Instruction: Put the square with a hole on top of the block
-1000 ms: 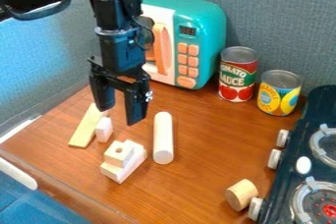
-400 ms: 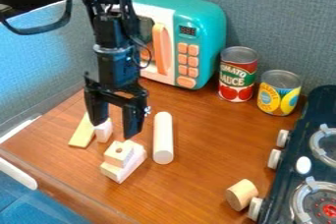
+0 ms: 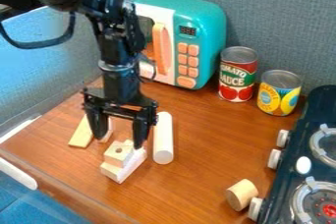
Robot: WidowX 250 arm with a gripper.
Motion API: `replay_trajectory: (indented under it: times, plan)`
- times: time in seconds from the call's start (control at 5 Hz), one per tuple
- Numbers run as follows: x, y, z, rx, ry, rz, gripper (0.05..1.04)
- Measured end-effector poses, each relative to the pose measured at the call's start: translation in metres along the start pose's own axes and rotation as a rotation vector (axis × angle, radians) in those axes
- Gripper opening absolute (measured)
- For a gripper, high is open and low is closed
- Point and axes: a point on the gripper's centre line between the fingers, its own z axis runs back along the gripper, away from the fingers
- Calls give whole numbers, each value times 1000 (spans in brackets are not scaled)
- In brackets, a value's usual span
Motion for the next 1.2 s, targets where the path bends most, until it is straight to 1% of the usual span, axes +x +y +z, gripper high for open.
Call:
replay_trajectory:
  times: [0.2,0.4,1.0,1.2]
  plan:
    - [0,0,-11,-32,33,41,1000]
    - [-1,2,-18,-48,55,34,1000]
    - [2,6,-29,-29,86,38,1000]
    - [2,7,-31,-29,89,44,953]
